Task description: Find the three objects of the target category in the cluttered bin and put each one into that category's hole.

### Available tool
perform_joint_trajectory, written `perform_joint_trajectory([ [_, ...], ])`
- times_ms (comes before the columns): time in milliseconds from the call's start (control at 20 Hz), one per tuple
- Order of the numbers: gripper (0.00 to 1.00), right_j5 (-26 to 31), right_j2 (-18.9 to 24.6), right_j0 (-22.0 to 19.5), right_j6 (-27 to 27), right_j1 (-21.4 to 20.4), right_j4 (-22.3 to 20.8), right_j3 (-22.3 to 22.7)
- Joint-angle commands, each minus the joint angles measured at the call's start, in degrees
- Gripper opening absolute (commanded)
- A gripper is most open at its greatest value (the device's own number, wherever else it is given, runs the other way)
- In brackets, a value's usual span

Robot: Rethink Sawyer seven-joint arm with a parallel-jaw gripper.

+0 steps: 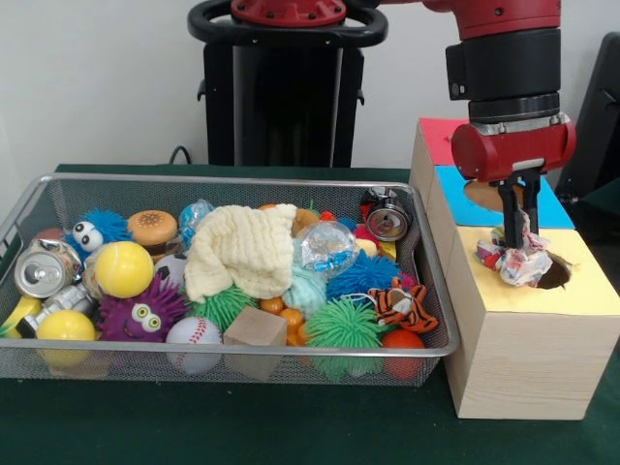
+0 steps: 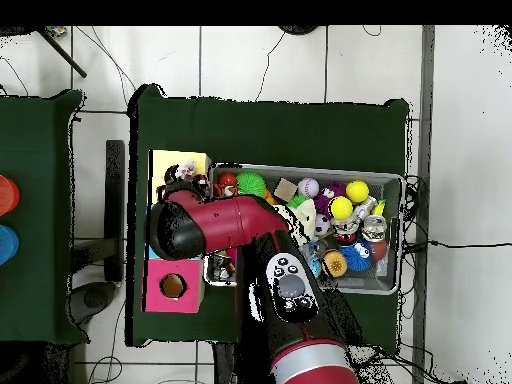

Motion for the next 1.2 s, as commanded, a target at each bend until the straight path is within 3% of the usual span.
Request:
perform_joint_trajectory([
  [50,0.00,8.0,-2.8,-0.9,6.8,2.9,1.3,-1.3],
  [1050,0.00,6.5,-3.2,0.0,5.6,4.1,0.4,-2.7],
  [1100,1.00,6.4,-3.2,0.0,6.1,4.1,0.8,-2.4],
  [1200,1.00,6.5,-2.9,-0.3,5.9,4.1,0.8,-2.3],
])
